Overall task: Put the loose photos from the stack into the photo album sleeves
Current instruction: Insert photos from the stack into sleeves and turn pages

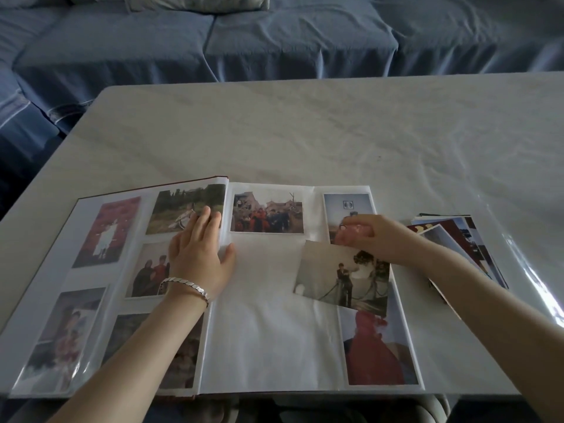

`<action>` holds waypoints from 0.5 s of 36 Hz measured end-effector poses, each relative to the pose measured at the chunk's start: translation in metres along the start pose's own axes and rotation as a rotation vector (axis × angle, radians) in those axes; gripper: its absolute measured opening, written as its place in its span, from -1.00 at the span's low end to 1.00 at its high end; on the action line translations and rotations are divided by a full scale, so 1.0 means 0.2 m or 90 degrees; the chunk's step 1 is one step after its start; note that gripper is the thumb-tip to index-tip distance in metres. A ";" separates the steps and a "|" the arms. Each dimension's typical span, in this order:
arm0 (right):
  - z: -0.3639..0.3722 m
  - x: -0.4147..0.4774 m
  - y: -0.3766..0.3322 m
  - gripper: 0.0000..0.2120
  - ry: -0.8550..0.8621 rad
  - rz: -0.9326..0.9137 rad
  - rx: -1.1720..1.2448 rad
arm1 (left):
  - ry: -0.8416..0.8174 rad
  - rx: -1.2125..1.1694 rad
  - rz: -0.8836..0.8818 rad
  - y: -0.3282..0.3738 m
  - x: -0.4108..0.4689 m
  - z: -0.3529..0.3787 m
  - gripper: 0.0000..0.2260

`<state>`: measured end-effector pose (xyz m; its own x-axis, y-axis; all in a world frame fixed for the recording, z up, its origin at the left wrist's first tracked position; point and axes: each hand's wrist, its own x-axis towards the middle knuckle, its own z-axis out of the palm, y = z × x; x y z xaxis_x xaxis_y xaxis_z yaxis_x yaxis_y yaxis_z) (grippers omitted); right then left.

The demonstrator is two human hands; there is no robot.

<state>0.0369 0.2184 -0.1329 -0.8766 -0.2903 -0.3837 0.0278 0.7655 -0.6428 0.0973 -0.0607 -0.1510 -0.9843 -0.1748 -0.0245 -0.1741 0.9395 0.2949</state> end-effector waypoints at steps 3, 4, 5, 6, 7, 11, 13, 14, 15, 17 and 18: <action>-0.04 -0.09 0.06 -0.60 -0.016 0.049 0.035 | 0.004 -0.005 -0.003 0.00 0.00 0.00 -0.47; -0.04 -0.13 0.08 -0.65 -0.038 0.070 0.063 | 0.004 -0.010 -0.004 0.00 0.00 0.00 -0.47; -0.04 -0.16 0.10 -0.72 -0.057 0.088 0.097 | 0.003 -0.014 -0.005 0.00 0.00 0.00 -0.47; -0.04 -0.19 0.12 -0.77 -0.067 0.106 0.142 | 0.001 -0.015 -0.006 0.00 0.00 -0.01 -0.47; -0.03 -0.21 0.14 -0.80 -0.067 0.128 0.204 | 0.000 -0.016 -0.007 0.00 0.00 -0.01 -0.47; 0.01 -0.30 0.18 -0.79 -0.039 0.195 0.434 | -0.001 -0.011 -0.005 0.00 0.00 -0.01 -0.47; 0.04 -0.33 0.19 -0.78 0.014 0.202 0.495 | -0.002 -0.009 -0.005 0.00 0.00 -0.01 -0.47; 0.05 -0.34 0.19 -0.78 0.046 0.202 0.521 | -0.001 -0.010 -0.006 0.01 0.00 -0.01 -0.47; 0.07 -0.35 0.19 -0.79 0.074 0.200 0.544 | -0.001 -0.010 -0.008 0.01 0.00 -0.01 -0.47; 0.10 -0.36 0.18 -0.82 0.110 0.191 0.572 | 0.000 -0.009 -0.010 0.01 0.00 0.00 -0.47; 0.12 -0.37 0.17 -0.83 0.126 0.184 0.582 | 0.001 -0.008 -0.010 0.01 0.00 0.00 -0.47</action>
<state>0.1136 0.2525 -0.1433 -0.8398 0.0038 -0.5429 0.5427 0.0279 -0.8394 0.0965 -0.0598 -0.1497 -0.9814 -0.1901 -0.0279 -0.1894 0.9330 0.3060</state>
